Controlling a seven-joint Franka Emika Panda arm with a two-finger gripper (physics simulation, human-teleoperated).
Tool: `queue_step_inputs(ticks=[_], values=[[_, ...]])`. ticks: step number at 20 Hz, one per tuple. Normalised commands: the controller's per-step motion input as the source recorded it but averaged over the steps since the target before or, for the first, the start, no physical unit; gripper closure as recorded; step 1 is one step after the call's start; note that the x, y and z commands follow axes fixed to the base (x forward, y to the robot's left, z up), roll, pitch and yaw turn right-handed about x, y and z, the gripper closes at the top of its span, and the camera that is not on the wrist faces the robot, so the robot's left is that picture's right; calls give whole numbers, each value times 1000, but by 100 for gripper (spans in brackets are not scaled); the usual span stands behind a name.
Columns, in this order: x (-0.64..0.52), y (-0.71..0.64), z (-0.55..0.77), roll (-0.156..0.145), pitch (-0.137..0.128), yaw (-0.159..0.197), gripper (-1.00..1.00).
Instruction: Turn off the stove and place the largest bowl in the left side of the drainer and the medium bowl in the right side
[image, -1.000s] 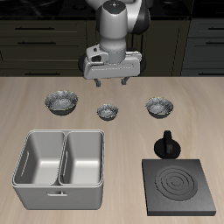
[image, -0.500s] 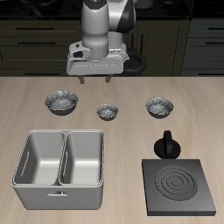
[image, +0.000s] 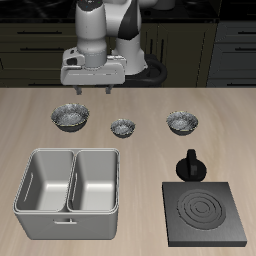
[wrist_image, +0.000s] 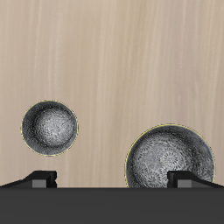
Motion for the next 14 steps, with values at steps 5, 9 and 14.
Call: queue_step_inputs(ticks=[5,9,14], values=[[-129,-303,-93,5,-20,8,-100],[-117,-537,-104,-33,-13,-5,-100],[-130,-391,7,-29,-20,-13,-100]])
